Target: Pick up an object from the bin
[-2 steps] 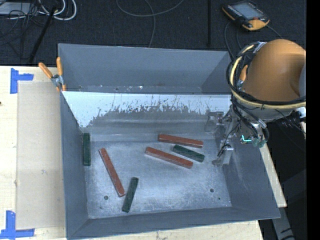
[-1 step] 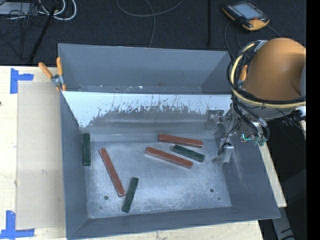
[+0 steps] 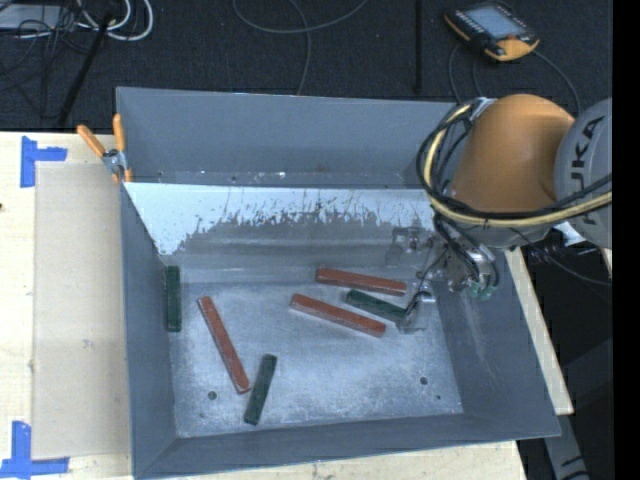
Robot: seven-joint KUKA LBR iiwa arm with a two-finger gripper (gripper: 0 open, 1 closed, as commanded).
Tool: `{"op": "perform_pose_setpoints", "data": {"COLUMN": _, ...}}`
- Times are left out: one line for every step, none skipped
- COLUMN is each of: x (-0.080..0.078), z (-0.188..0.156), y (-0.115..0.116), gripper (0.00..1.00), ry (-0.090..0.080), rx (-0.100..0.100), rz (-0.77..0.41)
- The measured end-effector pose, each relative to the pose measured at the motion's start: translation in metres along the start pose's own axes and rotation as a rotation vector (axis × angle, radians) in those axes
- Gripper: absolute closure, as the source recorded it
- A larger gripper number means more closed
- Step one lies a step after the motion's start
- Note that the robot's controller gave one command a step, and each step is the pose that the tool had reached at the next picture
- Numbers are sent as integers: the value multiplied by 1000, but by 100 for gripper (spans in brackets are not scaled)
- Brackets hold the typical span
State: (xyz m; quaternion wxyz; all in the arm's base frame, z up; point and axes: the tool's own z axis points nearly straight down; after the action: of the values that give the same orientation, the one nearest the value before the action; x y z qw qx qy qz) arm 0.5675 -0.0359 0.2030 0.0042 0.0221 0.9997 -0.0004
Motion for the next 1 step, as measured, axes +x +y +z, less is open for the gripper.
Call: {"op": "perform_pose_setpoints", "data": {"x": 1, "z": 63, "y": 14, "gripper": 0, "ry": 5, "rx": -1, "rz": 117}}
